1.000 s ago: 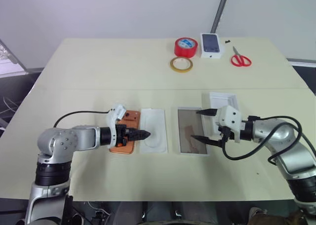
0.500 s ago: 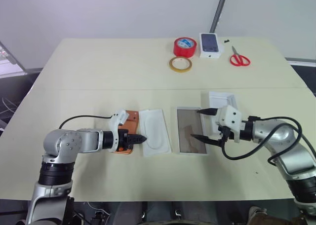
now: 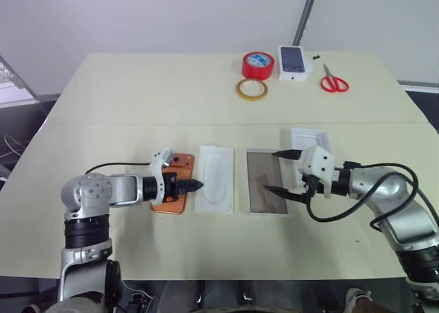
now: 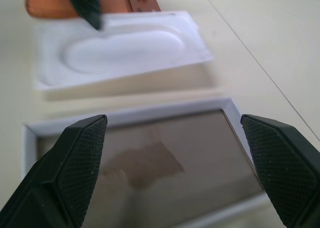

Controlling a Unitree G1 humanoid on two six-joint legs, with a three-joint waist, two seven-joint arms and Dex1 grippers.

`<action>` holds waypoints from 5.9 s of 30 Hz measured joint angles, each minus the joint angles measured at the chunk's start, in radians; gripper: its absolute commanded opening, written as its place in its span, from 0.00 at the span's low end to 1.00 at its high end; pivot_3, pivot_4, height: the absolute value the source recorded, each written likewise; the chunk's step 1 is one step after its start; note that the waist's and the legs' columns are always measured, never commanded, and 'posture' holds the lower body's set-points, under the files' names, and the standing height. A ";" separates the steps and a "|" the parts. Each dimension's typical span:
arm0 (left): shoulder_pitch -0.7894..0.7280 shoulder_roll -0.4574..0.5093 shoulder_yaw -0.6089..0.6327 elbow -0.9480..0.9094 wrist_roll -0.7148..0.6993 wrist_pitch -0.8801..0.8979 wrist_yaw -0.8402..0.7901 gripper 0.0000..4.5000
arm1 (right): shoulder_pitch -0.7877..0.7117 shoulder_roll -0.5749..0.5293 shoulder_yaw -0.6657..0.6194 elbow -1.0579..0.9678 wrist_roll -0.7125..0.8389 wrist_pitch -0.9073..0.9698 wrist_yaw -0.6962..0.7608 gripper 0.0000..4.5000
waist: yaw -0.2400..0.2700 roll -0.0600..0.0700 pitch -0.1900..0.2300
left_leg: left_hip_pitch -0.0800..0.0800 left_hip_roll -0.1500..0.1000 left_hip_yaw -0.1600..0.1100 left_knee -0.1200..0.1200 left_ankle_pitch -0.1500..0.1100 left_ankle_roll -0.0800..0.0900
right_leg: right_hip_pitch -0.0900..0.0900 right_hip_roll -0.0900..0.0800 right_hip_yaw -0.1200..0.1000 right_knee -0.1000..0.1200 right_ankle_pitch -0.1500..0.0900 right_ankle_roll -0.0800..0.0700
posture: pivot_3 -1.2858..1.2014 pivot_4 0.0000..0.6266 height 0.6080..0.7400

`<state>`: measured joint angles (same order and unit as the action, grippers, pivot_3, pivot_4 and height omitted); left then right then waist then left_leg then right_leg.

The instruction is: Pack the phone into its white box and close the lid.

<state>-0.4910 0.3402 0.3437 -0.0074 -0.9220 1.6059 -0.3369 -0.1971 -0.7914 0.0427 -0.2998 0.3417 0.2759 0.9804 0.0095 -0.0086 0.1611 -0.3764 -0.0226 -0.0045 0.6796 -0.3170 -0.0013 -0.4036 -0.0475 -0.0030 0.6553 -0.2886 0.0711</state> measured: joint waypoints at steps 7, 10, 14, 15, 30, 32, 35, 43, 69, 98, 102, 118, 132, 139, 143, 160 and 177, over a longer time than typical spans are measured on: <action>-0.034 0.002 0.061 0.045 -0.121 0.000 0.059 0.00 | 0.111 -0.061 0.041 -0.067 0.030 0.033 0.127 1.00 | 0.003 -0.001 0.001 | -0.001 0.000 0.000 0.000 0.000 0.000 | 0.000 -0.001 0.000 -0.001 0.000 0.000 | 0.52 0.24 1.00; -0.036 -0.004 0.067 0.047 -0.140 0.000 0.088 0.00 | 0.128 -0.065 0.075 -0.066 0.000 0.000 0.159 1.00 | -0.002 -0.001 0.001 | -0.001 0.000 0.000 0.000 0.000 -0.001 | 0.000 0.000 0.000 0.000 0.000 0.000 | 0.52 0.24 1.00; -0.038 -0.021 0.074 0.045 -0.163 0.000 0.112 0.00 | 0.094 -0.064 0.138 -0.017 -0.100 -0.067 0.163 0.88 | -0.002 -0.001 0.001 | 0.000 0.000 0.000 0.000 0.001 -0.002 | 0.000 0.000 0.000 0.000 0.000 0.000 | 0.52 0.24 1.00; -0.038 -0.022 0.077 0.045 -0.168 0.000 0.121 0.00 | 0.089 -0.064 0.152 0.001 -0.126 -0.079 0.164 0.82 | -0.001 -0.001 0.001 | -0.001 0.000 0.000 0.000 0.002 -0.004 | -0.001 0.000 0.000 0.000 0.000 0.000 | 0.52 0.24 1.00; -0.122 -0.091 0.181 0.057 -0.221 0.000 0.252 0.00 | -0.099 0.081 0.238 0.130 -0.242 -0.139 0.128 0.02 | 0.000 -0.002 0.001 | -0.001 -0.001 0.000 0.000 0.004 -0.009 | -0.001 0.000 0.000 0.000 0.000 0.000 | 0.52 0.24 1.00; -0.135 -0.111 0.191 0.067 -0.238 0.000 0.264 0.00 | -0.124 0.110 0.268 0.151 -0.270 -0.140 0.113 0.02 | 0.001 -0.002 0.001 | -0.001 -0.001 0.000 0.000 0.004 -0.009 | -0.001 0.000 0.000 0.000 0.000 0.000 | 0.52 0.24 1.00; -0.138 -0.119 0.194 0.073 -0.248 0.000 0.283 0.00 | -0.145 0.141 0.283 0.166 -0.289 -0.137 0.099 0.02 | 0.001 -0.002 0.001 | -0.001 -0.001 0.000 0.001 0.005 -0.009 | -0.002 0.000 0.000 0.000 0.000 0.000 | 0.52 0.24 1.00; -0.138 -0.165 0.180 0.073 -0.245 0.000 0.303 0.00 | -0.141 0.144 0.280 0.154 -0.247 -0.067 0.131 0.59 | 0.001 -0.002 0.001 | -0.001 -0.001 0.000 0.001 0.005 -0.009 | -0.002 0.000 0.000 0.001 0.000 0.000 | 0.52 0.24 1.00; -0.160 -0.223 -0.018 0.167 -0.045 -0.115 0.189 0.77 | -0.051 0.004 0.013 0.216 -0.217 -0.188 0.019 0.69 | 0.003 -0.003 0.002 | -0.002 -0.002 -0.001 0.001 0.005 -0.010 | -0.002 0.000 0.000 0.001 0.000 0.000 | 0.52 0.24 1.00; 0.233 0.241 -0.286 -0.108 0.485 -1.257 -0.467 1.00 | -0.252 0.232 0.307 0.262 -0.446 -0.039 -0.139 0.01 | -0.021 -0.001 0.003 | -0.006 -0.001 -0.001 -0.003 0.000 -0.001 | -0.006 -0.002 0.000 -0.002 0.000 -0.001 | 0.52 0.24 1.00; 0.243 0.216 -0.287 -0.108 0.498 -1.270 -0.454 1.00 | -0.253 0.192 0.307 0.254 -0.461 -0.045 -0.109 0.01 | -0.021 -0.001 0.003 | -0.005 -0.001 -0.001 -0.003 0.000 -0.001 | -0.006 -0.002 0.000 -0.001 0.000 -0.001 | 0.52 0.24 1.00; 0.240 0.205 -0.292 -0.108 0.497 -1.250 -0.458 1.00 | -0.251 0.195 0.311 0.215 -0.512 -0.011 -0.093 0.01 | -0.020 -0.001 0.002 | -0.005 -0.001 -0.001 -0.002 0.000 -0.001 | -0.005 -0.002 -0.001 -0.001 0.000 0.000 | 0.52 0.24 1.00; 0.157 0.507 -0.078 0.020 0.094 -0.416 -0.565 1.00 | -0.335 0.385 0.299 0.145 -0.359 0.100 -0.109 0.01 | -0.026 -0.001 0.003 | -0.008 -0.002 -0.001 -0.001 0.001 -0.001 | -0.010 -0.001 -0.001 0.005 0.000 0.000 | 0.52 0.24 1.00; 0.181 0.540 -0.130 0.077 0.111 -0.342 -0.567 1.00 | -0.499 0.420 0.459 0.250 -0.414 0.189 -0.037 0.01 | -0.027 -0.001 0.003 | -0.014 -0.002 -0.001 0.001 0.001 -0.002 | -0.018 -0.001 0.000 0.009 0.000 -0.001 | 0.52 0.24 1.00; 0.177 0.523 -0.117 0.076 0.107 -0.323 -0.545 1.00 | -0.550 0.449 0.546 0.358 -0.459 0.188 -0.007 0.01 | -0.026 -0.001 0.003 | -0.015 -0.002 -0.001 0.001 0.003 -0.004 | -0.021 -0.001 0.000 0.010 0.000 -0.001 | 0.52 0.24 1.00; 0.111 0.373 -0.125 0.072 0.130 -0.269 -0.443 1.00 | -0.579 0.613 0.570 0.546 -0.537 0.161 -0.076 0.01 | -0.024 0.010 -0.011 | -0.010 -0.002 -0.001 0.002 0.002 -0.004 | -0.015 -0.002 0.000 0.011 0.000 -0.001 | 0.52 0.24 1.00; 0.015 0.228 -0.095 0.079 0.127 -0.112 -0.338 1.00 | -0.562 0.620 0.557 0.552 -0.559 0.150 -0.089 0.01 | -0.026 0.013 -0.013 | 0.002 -0.004 -0.002 -0.001 0.001 -0.002 | -0.003 -0.003 0.000 0.008 0.000 -0.001 | 0.52 0.24 1.00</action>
<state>-0.4757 0.5684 0.2490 0.0713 -0.7946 1.4940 -0.6753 -0.7587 -0.1714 0.5993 0.2527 -0.2178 0.4261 0.8918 -0.0167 0.0042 0.1480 -0.3739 -0.0265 -0.0064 0.6781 -0.3161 -0.0032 -0.4063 -0.0508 -0.0035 0.6633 -0.2884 0.0705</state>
